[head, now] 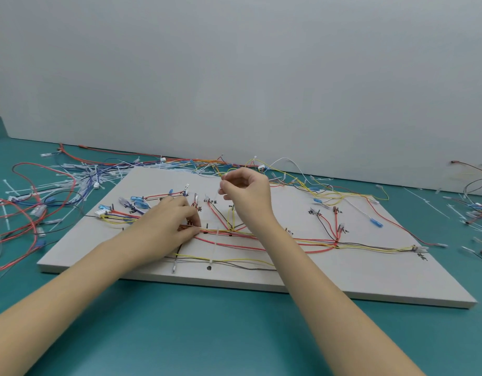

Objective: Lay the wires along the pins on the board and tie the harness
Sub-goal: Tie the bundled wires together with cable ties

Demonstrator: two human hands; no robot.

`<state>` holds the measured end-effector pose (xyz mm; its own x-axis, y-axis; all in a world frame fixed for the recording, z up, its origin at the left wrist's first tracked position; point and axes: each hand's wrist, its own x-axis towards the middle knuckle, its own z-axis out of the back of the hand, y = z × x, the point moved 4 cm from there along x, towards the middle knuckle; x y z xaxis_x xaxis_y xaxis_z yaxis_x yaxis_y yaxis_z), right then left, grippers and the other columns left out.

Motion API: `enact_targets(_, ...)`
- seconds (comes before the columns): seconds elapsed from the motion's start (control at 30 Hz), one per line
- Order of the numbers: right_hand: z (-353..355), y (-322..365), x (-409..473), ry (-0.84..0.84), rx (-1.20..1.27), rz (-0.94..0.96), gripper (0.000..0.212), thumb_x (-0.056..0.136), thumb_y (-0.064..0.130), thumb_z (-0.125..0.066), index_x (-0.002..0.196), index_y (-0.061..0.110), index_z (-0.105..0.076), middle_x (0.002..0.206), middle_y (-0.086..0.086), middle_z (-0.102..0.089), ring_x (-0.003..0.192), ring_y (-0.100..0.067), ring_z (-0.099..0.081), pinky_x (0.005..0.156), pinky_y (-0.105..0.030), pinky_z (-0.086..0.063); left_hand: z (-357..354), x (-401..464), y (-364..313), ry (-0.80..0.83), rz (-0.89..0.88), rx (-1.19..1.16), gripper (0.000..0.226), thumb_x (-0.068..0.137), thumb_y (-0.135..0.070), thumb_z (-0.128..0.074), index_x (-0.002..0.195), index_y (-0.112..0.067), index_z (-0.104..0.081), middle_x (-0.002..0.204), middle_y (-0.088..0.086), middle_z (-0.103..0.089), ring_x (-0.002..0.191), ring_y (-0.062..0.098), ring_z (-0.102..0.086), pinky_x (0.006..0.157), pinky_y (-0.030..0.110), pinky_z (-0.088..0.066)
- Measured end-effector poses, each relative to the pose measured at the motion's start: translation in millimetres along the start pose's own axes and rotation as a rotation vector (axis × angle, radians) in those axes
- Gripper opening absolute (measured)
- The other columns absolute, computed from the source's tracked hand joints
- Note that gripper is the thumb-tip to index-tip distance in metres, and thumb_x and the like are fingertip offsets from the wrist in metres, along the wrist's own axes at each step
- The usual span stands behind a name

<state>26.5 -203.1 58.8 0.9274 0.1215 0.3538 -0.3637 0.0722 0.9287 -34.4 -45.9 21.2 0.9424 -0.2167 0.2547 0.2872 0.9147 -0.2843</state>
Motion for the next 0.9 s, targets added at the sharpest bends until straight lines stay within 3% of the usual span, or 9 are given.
enact_targets(0.1,-4,-8,3,0.032,-0.031,-0.011,0.013,0.083,-0.010,-0.060,0.082,0.003,-0.064,0.075,-0.016,-0.064,0.069,-0.028,-0.064,0.061,-0.030,-0.053,2,2,7,0.068,0.034,-0.171,0.007,0.087,-0.043,-0.065,0.092,-0.040,-0.068,0.096,-0.017,-0.050,0.094,-0.001,-0.048,0.083,0.021,-0.040)
enact_targets(0.2,-6,-15,5,0.057,-0.025,-0.041,0.013,0.084,-0.010,-0.060,0.084,0.002,-0.064,0.075,-0.016,-0.064,0.068,-0.028,-0.063,0.058,-0.025,-0.052,3,2,16,0.152,0.074,-0.268,0.020,0.079,-0.048,-0.071,0.099,-0.042,-0.072,0.102,-0.016,-0.055,0.100,-0.001,-0.052,0.088,0.023,-0.040)
enact_targets(0.3,-8,-21,5,0.118,-0.019,-0.075,0.011,0.083,-0.011,-0.062,0.084,0.000,-0.064,0.077,-0.015,-0.064,0.065,-0.026,-0.063,0.060,-0.026,-0.052,2,4,13,0.046,0.043,-0.270,0.012,0.080,-0.038,-0.075,0.089,-0.045,-0.072,0.096,-0.014,-0.057,0.094,-0.001,-0.054,0.084,0.021,-0.041)
enact_targets(0.43,-13,-28,1,0.194,-0.032,-0.119,0.015,0.080,-0.014,-0.065,0.081,0.001,-0.065,0.077,-0.008,-0.065,0.057,-0.009,-0.059,0.054,-0.013,-0.045,0,4,8,-0.078,0.008,-0.265,0.010,0.082,-0.031,-0.075,0.082,-0.041,-0.074,0.088,-0.013,-0.055,0.088,-0.001,-0.052,0.074,0.015,-0.036)
enact_targets(0.57,-17,-35,-2,0.233,-0.033,-0.161,0.014,0.078,-0.014,-0.066,0.085,-0.002,-0.066,0.084,-0.013,-0.068,0.062,-0.014,-0.059,0.067,-0.023,-0.052,0,2,7,-0.076,-0.004,-0.229,0.007,0.084,-0.032,-0.073,0.084,-0.039,-0.073,0.089,-0.016,-0.050,0.092,0.002,-0.048,0.078,0.022,-0.036)
enact_targets(0.67,-19,-37,-6,0.244,-0.086,-0.172,0.018,0.078,-0.012,-0.067,0.088,0.002,-0.068,0.088,-0.024,-0.070,0.069,-0.020,-0.061,0.079,-0.037,-0.053,2,0,1,-0.176,-0.008,-0.211,0.008,0.080,-0.026,-0.077,0.083,-0.033,-0.074,0.086,-0.013,-0.047,0.088,0.005,-0.046,0.075,0.022,-0.035)
enact_targets(0.73,-20,-38,-8,0.251,-0.105,-0.163,0.020,0.078,-0.011,-0.065,0.094,0.000,-0.069,0.084,-0.028,-0.068,0.072,-0.023,-0.061,0.082,-0.038,-0.053,5,0,-3,-0.221,-0.023,-0.194,0.009,0.078,-0.019,-0.079,0.080,-0.027,-0.074,0.082,-0.010,-0.050,0.080,0.003,-0.047,0.070,0.022,-0.036)
enact_targets(0.9,-20,-41,-12,0.235,-0.091,-0.159,0.022,0.078,-0.012,-0.064,0.098,-0.004,-0.069,0.086,-0.031,-0.067,0.077,-0.022,-0.059,0.080,-0.034,-0.050,3,0,-12,-0.111,-0.036,-0.118,0.015,0.079,-0.010,-0.068,0.081,-0.024,-0.074,0.072,-0.013,-0.063,0.070,0.002,-0.056,0.069,0.030,-0.050)
